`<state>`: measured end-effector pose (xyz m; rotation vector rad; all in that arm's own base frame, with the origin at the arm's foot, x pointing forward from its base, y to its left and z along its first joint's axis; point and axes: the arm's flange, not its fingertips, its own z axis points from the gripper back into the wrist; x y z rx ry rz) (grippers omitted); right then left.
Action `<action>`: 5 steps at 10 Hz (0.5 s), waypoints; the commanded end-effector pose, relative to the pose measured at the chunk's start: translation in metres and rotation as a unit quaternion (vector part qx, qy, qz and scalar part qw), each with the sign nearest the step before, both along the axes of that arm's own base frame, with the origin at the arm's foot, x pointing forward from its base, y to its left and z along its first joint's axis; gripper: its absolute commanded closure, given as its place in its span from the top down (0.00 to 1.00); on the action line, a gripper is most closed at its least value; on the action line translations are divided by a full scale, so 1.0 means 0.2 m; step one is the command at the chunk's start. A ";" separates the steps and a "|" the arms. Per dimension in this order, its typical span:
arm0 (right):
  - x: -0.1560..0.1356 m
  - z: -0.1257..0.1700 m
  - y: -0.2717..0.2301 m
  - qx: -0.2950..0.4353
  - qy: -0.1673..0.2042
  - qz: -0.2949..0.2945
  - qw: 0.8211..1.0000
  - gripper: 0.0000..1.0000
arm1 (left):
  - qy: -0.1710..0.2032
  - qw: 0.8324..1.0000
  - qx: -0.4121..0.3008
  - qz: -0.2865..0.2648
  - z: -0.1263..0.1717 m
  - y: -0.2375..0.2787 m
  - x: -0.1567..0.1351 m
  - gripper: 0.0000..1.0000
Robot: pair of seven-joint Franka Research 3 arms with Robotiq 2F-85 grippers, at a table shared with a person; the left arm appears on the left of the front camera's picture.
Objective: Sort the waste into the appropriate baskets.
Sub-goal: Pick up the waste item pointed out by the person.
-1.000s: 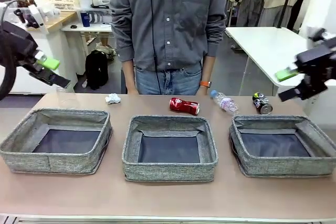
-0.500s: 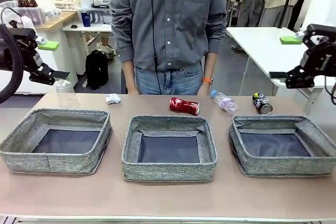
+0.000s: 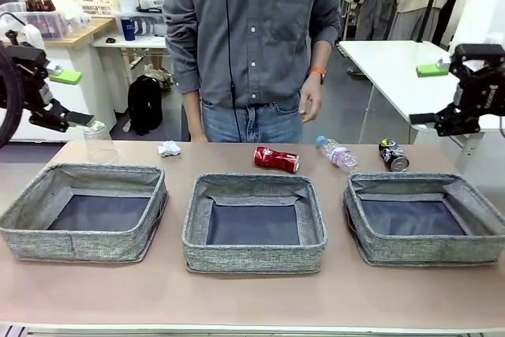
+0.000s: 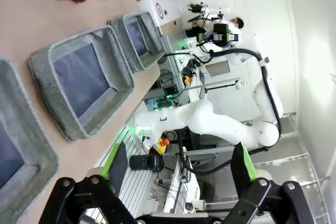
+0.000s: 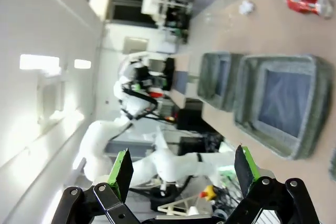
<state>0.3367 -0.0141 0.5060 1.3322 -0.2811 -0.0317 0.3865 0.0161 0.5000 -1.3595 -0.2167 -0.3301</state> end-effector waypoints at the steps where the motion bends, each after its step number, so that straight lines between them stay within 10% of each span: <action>1: -0.07 0.00 -0.14 -0.072 0.017 -0.021 0.997 1.00 | 0.004 0.999 -0.029 0.016 0.00 0.21 -0.08 1.00; 4: -0.09 -0.04 -0.20 -0.096 0.003 -0.103 0.990 1.00 | 0.008 1.000 -0.022 0.020 -0.01 0.21 -0.07 1.00; 5: -0.07 -0.04 -0.19 -0.086 0.009 -0.039 0.996 1.00 | 0.008 1.000 -0.022 0.020 -0.01 0.21 -0.07 1.00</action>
